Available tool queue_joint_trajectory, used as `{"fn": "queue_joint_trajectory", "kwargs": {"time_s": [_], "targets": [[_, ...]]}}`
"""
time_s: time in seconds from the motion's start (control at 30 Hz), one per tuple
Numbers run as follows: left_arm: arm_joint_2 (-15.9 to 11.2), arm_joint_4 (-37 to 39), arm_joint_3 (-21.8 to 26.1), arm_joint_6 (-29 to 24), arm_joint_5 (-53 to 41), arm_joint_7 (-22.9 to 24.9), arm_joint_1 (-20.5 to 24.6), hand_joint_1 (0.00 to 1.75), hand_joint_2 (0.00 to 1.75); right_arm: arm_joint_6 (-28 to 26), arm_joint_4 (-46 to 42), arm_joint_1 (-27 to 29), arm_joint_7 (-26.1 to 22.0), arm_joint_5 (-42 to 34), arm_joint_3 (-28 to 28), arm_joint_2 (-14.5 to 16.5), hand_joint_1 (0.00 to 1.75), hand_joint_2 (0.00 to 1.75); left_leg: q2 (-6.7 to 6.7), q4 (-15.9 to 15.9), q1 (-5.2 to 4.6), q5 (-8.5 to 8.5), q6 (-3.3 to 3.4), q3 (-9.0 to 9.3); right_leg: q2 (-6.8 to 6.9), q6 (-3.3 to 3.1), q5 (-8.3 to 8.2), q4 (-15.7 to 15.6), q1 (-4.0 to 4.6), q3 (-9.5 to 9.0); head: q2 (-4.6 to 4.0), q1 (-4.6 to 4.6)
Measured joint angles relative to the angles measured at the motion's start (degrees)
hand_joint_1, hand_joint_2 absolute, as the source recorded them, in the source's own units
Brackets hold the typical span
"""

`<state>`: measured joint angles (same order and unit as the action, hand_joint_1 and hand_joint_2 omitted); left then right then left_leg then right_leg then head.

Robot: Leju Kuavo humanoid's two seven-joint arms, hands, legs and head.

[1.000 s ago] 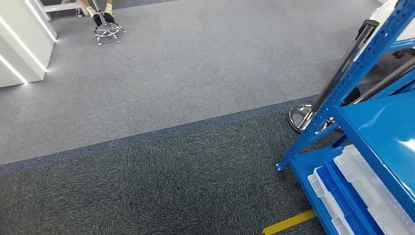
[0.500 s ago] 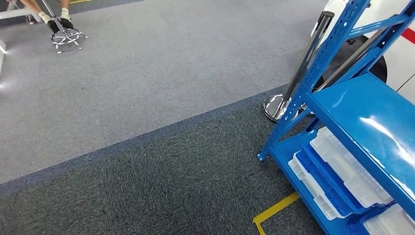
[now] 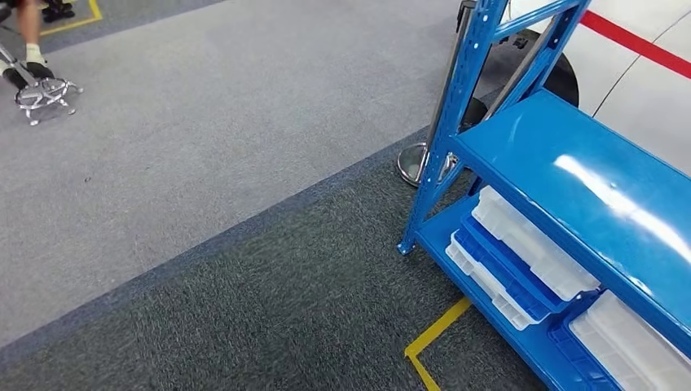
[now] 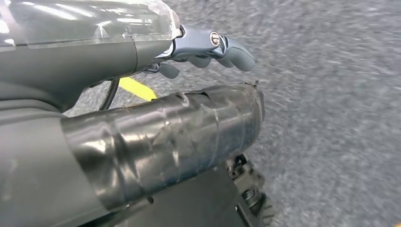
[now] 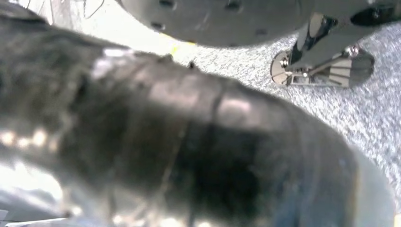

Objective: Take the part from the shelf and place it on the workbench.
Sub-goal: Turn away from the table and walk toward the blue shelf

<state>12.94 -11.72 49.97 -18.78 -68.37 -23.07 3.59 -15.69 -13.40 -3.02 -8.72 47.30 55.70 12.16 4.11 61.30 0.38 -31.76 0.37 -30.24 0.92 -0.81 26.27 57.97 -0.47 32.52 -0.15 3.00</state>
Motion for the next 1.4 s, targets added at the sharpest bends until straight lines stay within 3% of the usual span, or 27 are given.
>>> {"fn": "queue_joint_trajectory", "kwargs": {"time_s": [0.07, 0.1, 0.13, 0.17, 0.2, 0.23, 0.3, 0.37, 0.43, 0.5, 0.57, 0.63, 0.67, 0.73, 0.77, 0.83, 0.9, 1.0, 1.07, 1.13, 1.2, 1.23, 1.27, 1.33, 1.4], "targets": [[-0.01, 0.00, 0.07, 0.16, 0.12, -0.08, -0.16, 0.00, 0.00, 0.11, 0.00, -0.15, 0.00, 0.08, -0.01, -0.01, 0.00, 0.00, -2.78, 7.02, 0.25, -3.63, -0.23, -3.32, -1.27, -0.30, -0.14, -0.11, -0.15, 0.01, 0.00, -0.07], [-0.01, 0.00, 0.11, 0.25, 0.19, -0.09, -0.28, 0.00, 0.00, 0.21, 0.00, -0.21, 0.00, 0.11, -0.01, -0.01, 0.00, 0.00, -3.32, 10.35, 0.28, -4.75, -0.29, -5.04, -2.00, -0.33, -0.13, -0.05, -0.13, 0.04, 0.00, -0.08], [-0.02, 0.00, 0.14, 0.31, 0.25, -0.09, -0.38, 0.00, 0.00, 0.33, 0.00, -0.22, 0.00, 0.16, -0.01, -0.01, 0.00, 0.00, -3.53, 12.14, 0.29, -4.77, -0.31, -6.13, -2.75, -0.34, -0.10, 0.05, -0.11, 0.05, 0.00, -0.08], [-0.03, 0.00, 0.16, 0.34, 0.31, -0.10, -0.43, 0.00, 0.00, 0.47, 0.00, -0.20, 0.00, 0.21, -0.01, -0.01, 0.00, 0.00, -3.62, 11.91, 0.29, -3.65, -0.29, -6.33, -3.54, -0.33, -0.04, 0.22, -0.10, 0.05, 0.00, -0.08], [-0.05, 0.00, 0.18, 0.36, 0.36, -0.10, -0.43, 0.00, 0.00, 0.56, 0.00, -0.19, 0.00, 0.26, -0.01, -0.01, 0.00, 0.00, -3.85, 9.58, 0.30, -1.54, -0.20, -5.55, -4.35, -0.26, 0.05, 0.43, -0.10, 0.05, 0.00, -0.08], [-0.08, 0.00, 0.20, 0.37, 0.40, -0.12, -0.40, 0.00, 0.00, 0.63, 0.01, -0.18, 0.00, 0.30, -0.02, -0.01, 0.00, 0.00, -4.63, 5.92, 0.34, 0.84, -0.05, -4.17, -5.09, -0.12, 0.17, 0.69, -0.12, 0.08, 0.00, -0.08], [-0.12, 0.00, 0.25, 0.39, 0.45, -0.20, -0.33, 0.00, 0.00, 0.68, 0.04, -0.28, 0.00, 0.35, -0.03, -0.01, 0.00, 0.00, -7.14, -0.33, 0.49, 3.45, 0.25, -1.80, -6.40, 0.41, 0.42, 1.31, -0.01, 0.43, 0.00, -0.07], [-0.14, 0.00, 0.28, 0.42, 0.46, -0.31, -0.29, 0.00, 0.00, 0.71, 0.07, -0.34, 0.00, 0.45, -0.07, -0.01, 0.00, 0.00, -8.20, -2.04, 0.44, 3.40, 0.52, -1.18, -7.45, 1.08, 0.42, 1.53, -0.08, 0.90, 0.00, -0.05], [-0.17, 0.00, 0.29, 0.45, 0.53, -0.37, -0.22, 0.00, 0.00, 0.77, 0.09, -0.21, 0.00, 0.59, -0.10, -0.02, 0.00, 0.00, -6.99, -2.33, 0.43, 3.67, 1.14, -0.99, -7.91, 1.79, 0.35, 1.60, -0.31, 1.16, 0.00, -0.06], [-0.19, 0.00, 0.30, 0.52, 0.61, -0.43, -0.18, 0.00, 0.00, 0.83, 0.13, -0.14, 0.00, 0.76, -0.12, -0.03, 0.00, 0.00, -5.59, -2.78, 0.60, 4.02, 1.88, -0.82, -5.56, 2.37, 1.84, 3.88, -0.24, 2.28, 0.00, 0.08], [-0.20, 0.00, 0.31, 0.58, 0.62, -0.47, -0.30, 0.00, 0.00, 0.86, 0.15, -0.25, 0.00, 0.88, -0.20, -0.03, 0.00, 0.00, -4.04, -2.92, 0.52, 4.04, 2.27, -0.81, -2.48, 2.84, 5.28, 10.14, -0.25, 5.34, 0.00, 0.22], [-0.24, 0.00, 0.32, 0.59, 0.64, -0.46, -0.44, 0.00, 0.00, 0.87, 0.15, -0.28, 0.00, 0.91, -0.26, -0.03, 0.00, 0.00, -2.32, -2.90, 0.39, 3.88, 2.37, -0.81, -1.53, 3.17, 7.28, 15.83, -0.41, 8.17, 0.00, 0.21], [-0.26, 0.00, 0.32, 0.59, 0.64, -0.45, -0.43, 0.00, 0.00, 0.88, 0.15, -0.23, 0.00, 0.92, -0.27, -0.03, 0.00, 0.00, -1.55, -2.90, 0.37, 3.78, 2.34, -0.77, -1.32, 3.22, 6.78, 16.15, -0.45, 8.31, 0.00, 0.21], [-0.26, 0.00, 0.32, 0.59, 0.64, -0.45, -0.32, 0.00, 0.00, 0.88, 0.15, -0.13, 0.00, 0.96, -0.28, -0.06, 0.00, 0.00, -0.27, -2.89, 0.35, 3.51, 2.14, -0.46, -0.26, 2.97, 3.40, 10.88, -0.36, 5.43, 0.00, 0.22], [-0.25, 0.00, 0.32, 0.59, 0.64, -0.45, -0.29, 0.00, 0.00, 0.87, 0.15, -0.16, -0.01, 0.99, -0.30, -0.08, 0.00, 0.00, 0.28, -2.88, 0.26, 3.32, 1.92, -0.24, 1.17, 2.63, 1.97, 7.05, -0.10, 3.40, 0.00, 0.22], [-0.26, 0.00, 0.33, 0.59, 0.64, -0.45, -0.29, 0.00, 0.00, 0.87, 0.15, -0.33, -0.02, 1.04, -0.33, -0.12, 0.00, 0.00, 1.22, -2.83, -0.01, 2.94, 1.38, 0.09, 3.29, 1.74, 0.56, 2.08, 0.51, 0.86, 0.00, 0.19], [-0.27, 0.00, 0.34, 0.59, 0.64, -0.45, -0.31, 0.00, 0.00, 0.87, 0.15, -0.44, -0.02, 1.04, -0.34, -0.12, 0.00, 0.00, 1.60, -2.78, -0.18, 2.77, 1.10, 0.16, 3.51, 1.30, 0.59, 1.44, 0.80, 0.67, 0.00, 0.15], [-0.27, 0.00, 0.34, 0.59, 0.64, -0.45, -0.28, 0.00, 0.00, 0.87, 0.15, -0.45, -0.02, 1.05, -0.35, -0.12, 0.00, 0.00, 1.70, -2.81, -0.18, 2.77, 1.04, 0.21, 3.33, 1.24, 0.62, 1.47, 0.81, 0.72, 0.00, 0.15], [-0.27, 0.00, 0.34, 0.59, 0.62, -0.45, -0.13, 0.00, 0.00, 0.87, 0.15, -0.35, -0.02, 1.06, -0.36, -0.11, 0.00, 0.00, 1.83, -2.77, -0.12, 2.48, 0.61, 0.58, 2.46, 0.84, 0.55, 1.25, 0.68, 0.69, 0.00, 0.15], [-0.29, 0.00, 0.37, 0.59, 0.57, -0.45, -0.08, 0.00, 0.00, 0.87, 0.15, -0.36, -0.01, 1.07, -0.36, -0.11, 0.00, 0.00, -0.68, 3.20, 0.09, -1.25, -0.16, -1.72, 0.27, -0.17, 0.23, 0.75, 0.35, 0.56, 0.00, 0.11], [-0.32, 0.00, 0.41, 0.59, 0.55, -0.45, -0.30, 0.00, 0.00, 0.89, 0.16, -0.43, -0.01, 1.07, -0.36, -0.12, 0.00, 0.00, -3.42, 11.43, 0.26, -4.88, -0.60, -5.60, -2.05, -0.84, 0.01, 0.55, 0.19, 0.49, 0.00, 0.07], [-0.34, 0.00, 0.43, 0.59, 0.57, -0.44, -0.40, 0.00, 0.00, 0.89, 0.16, -0.40, 0.00, 1.07, -0.36, -0.12, 0.00, 0.00, -3.58, 12.45, 0.26, -4.45, -0.60, -6.31, -2.87, -0.85, 0.03, 0.61, 0.20, 0.47, 0.00, 0.07], [-0.36, 0.00, 0.44, 0.59, 0.58, -0.44, -0.44, 0.00, 0.00, 0.89, 0.17, -0.36, 0.00, 1.07, -0.36, -0.11, 0.00, 0.00, -3.70, 11.26, 0.27, -2.93, -0.54, -6.04, -3.66, -0.82, 0.06, 0.69, 0.20, 0.41, 0.00, 0.06], [-0.39, 0.00, 0.46, 0.59, 0.60, -0.43, -0.42, 0.00, 0.00, 0.90, 0.17, -0.32, 0.00, 1.07, -0.36, -0.10, 0.00, 0.00, -5.23, 4.48, 0.32, 1.39, -0.17, -3.55, -5.11, -0.66, 0.16, 0.90, 0.16, 0.36, 0.00, 0.07], [-0.43, 0.00, 0.49, 0.59, 0.61, -0.43, -0.40, 0.00, 0.00, 0.91, 0.20, -0.40, 0.00, 1.07, -0.36, -0.05, 0.00, 0.00, -7.63, -1.21, 0.41, 3.57, 0.18, -1.50, -6.39, -0.13, 0.28, 1.33, 0.19, 0.71, 0.00, 0.08]]}}
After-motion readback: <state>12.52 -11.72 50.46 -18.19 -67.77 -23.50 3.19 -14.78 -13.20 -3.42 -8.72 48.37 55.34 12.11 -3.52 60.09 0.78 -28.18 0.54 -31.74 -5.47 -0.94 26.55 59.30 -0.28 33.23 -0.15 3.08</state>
